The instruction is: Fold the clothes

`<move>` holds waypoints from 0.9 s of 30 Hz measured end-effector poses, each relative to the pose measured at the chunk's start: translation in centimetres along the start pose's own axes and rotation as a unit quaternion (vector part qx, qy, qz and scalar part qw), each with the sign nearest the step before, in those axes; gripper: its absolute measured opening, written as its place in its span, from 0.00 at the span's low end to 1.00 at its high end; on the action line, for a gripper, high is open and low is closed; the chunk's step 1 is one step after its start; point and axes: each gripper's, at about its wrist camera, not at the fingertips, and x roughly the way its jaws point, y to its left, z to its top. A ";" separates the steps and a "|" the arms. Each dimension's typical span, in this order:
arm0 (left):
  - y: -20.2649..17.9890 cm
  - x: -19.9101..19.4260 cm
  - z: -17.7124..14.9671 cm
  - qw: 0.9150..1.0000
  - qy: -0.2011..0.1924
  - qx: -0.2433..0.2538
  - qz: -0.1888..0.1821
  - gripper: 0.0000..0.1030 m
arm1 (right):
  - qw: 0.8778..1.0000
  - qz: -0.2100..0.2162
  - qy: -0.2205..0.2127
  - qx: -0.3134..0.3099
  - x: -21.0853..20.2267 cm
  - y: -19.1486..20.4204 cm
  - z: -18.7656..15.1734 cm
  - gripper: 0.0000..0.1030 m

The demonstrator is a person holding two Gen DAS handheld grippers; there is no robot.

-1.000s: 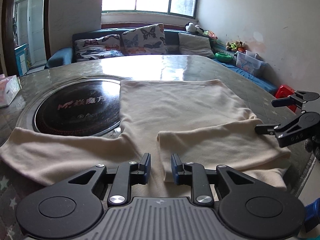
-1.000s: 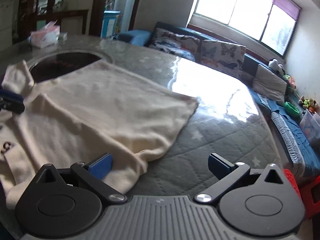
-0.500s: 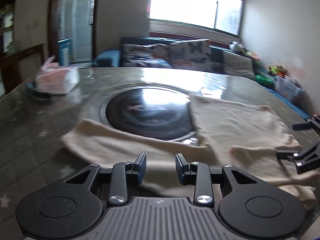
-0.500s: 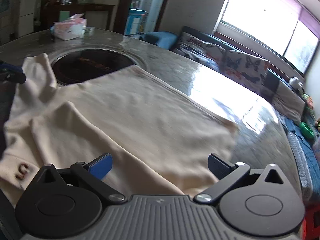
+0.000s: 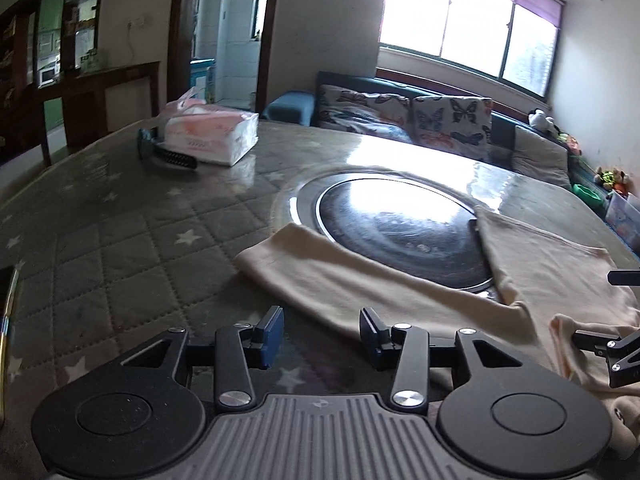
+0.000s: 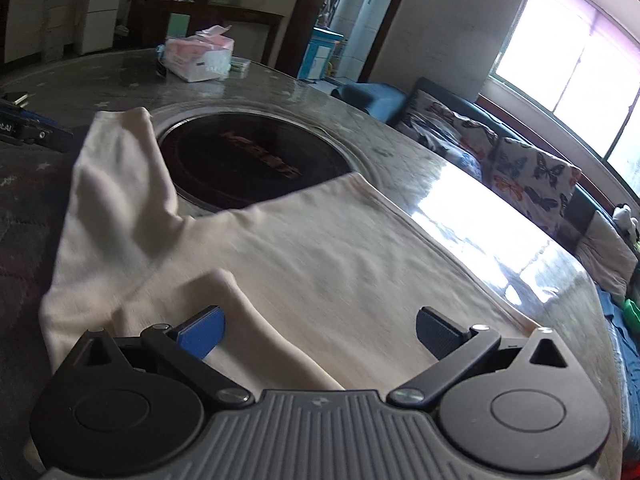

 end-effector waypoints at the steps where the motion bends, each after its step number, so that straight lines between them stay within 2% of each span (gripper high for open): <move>1: 0.1 0.1 0.0 1.000 0.001 -0.003 0.002 0.47 | 1.000 0.002 -0.002 -0.001 0.1 0.3 0.2 1.00; 9: 0.9 1.4 0.7 0.999 0.012 -0.034 0.014 0.48 | 0.999 0.023 -0.017 -0.019 -0.8 1.6 1.2 1.00; 14: 1.2 2.4 1.2 0.998 0.016 -0.054 0.021 0.48 | 0.999 0.029 -0.005 -0.029 -2.5 1.2 -0.1 1.00; 19: 1.2 3.4 1.7 0.998 0.019 -0.057 0.036 0.48 | 0.998 0.046 0.008 -0.042 -2.6 1.9 -1.6 1.00; 25: 1.4 4.6 2.5 0.997 0.018 -0.062 0.051 0.46 | 0.999 0.043 -0.009 -0.019 -3.8 0.9 -1.5 1.00; 27: 1.5 4.9 2.7 0.996 0.016 -0.065 0.057 0.42 | 0.999 0.041 -0.013 -0.013 -4.2 0.5 -1.6 1.00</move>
